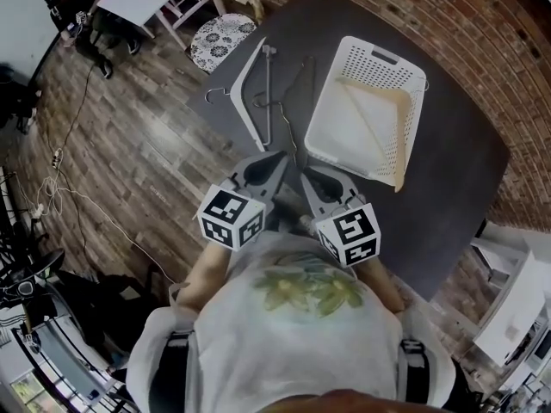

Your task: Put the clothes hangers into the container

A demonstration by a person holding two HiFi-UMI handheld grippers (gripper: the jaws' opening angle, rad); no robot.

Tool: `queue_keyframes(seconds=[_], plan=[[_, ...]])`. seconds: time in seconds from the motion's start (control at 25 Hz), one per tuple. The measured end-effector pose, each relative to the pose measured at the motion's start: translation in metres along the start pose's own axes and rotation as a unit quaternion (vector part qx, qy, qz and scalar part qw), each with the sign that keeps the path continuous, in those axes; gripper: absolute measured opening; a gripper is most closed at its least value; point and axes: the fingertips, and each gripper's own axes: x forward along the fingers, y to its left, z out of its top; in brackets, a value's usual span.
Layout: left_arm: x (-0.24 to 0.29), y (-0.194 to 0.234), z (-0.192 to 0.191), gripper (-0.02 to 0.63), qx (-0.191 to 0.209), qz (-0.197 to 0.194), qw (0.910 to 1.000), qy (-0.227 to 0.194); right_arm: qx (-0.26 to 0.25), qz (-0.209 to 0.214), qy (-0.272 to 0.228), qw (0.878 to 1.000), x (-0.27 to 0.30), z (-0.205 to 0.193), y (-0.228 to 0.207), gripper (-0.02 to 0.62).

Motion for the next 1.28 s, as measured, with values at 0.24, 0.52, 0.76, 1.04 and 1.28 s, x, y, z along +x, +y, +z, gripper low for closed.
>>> queue_keyframes(seconds=[0.24, 0.52, 0.76, 1.04, 1.28], plan=[[-0.008, 0.049, 0.007, 0.029, -0.012, 0.004, 0.9999, -0.004, -0.004, -0.003, 0.034, 0.999, 0.051, 0.005, 0.019, 0.035], [-0.008, 0.097, 0.014, 0.029, -0.027, 0.002, 0.9996, -0.006, -0.031, -0.036, 0.094, 0.994, 0.097, -0.008, 0.018, 0.089], [-0.002, 0.131, 0.014, 0.029, -0.024, -0.006, 0.9997, 0.004, -0.060, -0.105, 0.139, 0.983, 0.132, -0.018, 0.002, 0.100], [0.007, 0.163, 0.016, 0.029, -0.007, -0.034, 0.9992, 0.020, -0.037, -0.154, 0.186, 0.970, 0.171, -0.047, -0.017, 0.114], [0.014, 0.184, 0.012, 0.029, -0.002, -0.061, 0.9974, 0.038, -0.029, -0.187, 0.215, 0.958, 0.194, -0.061, -0.035, 0.126]])
